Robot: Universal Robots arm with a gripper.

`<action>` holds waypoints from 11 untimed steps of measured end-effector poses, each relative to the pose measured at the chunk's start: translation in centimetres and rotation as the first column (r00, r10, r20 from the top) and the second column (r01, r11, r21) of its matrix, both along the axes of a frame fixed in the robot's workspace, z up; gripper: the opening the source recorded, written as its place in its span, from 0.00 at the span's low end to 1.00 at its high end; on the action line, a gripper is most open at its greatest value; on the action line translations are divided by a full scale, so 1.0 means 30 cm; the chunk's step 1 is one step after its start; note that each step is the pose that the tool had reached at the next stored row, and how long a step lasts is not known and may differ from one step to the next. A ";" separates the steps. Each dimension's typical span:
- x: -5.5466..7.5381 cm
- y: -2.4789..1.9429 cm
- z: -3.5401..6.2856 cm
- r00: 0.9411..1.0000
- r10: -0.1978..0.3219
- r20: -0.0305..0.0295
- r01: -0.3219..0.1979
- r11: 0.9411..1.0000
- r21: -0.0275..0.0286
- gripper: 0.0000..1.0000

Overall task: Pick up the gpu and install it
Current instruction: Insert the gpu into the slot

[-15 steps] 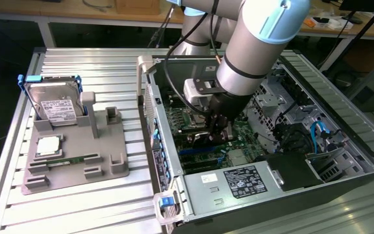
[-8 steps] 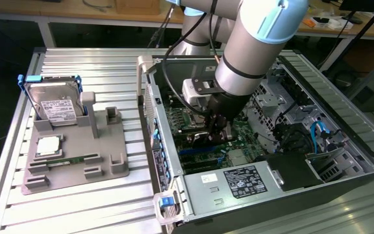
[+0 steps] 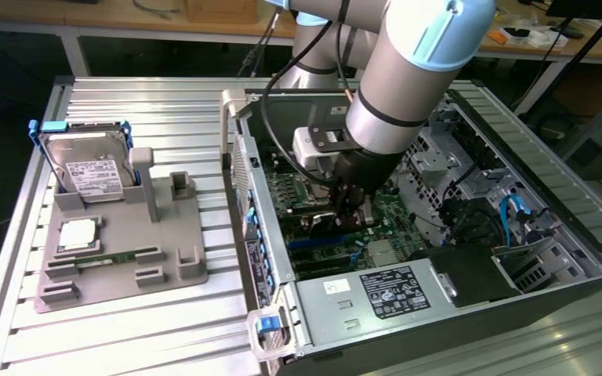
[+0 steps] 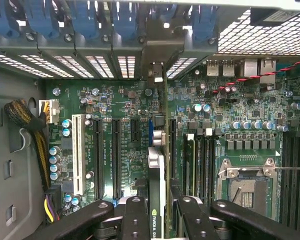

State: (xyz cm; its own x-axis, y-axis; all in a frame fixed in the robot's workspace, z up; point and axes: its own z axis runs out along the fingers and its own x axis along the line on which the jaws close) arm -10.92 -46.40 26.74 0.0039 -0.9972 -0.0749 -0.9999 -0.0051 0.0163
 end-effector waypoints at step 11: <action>-0.001 0.000 -0.005 1.000 0.000 0.000 0.000 1.000 0.000 0.27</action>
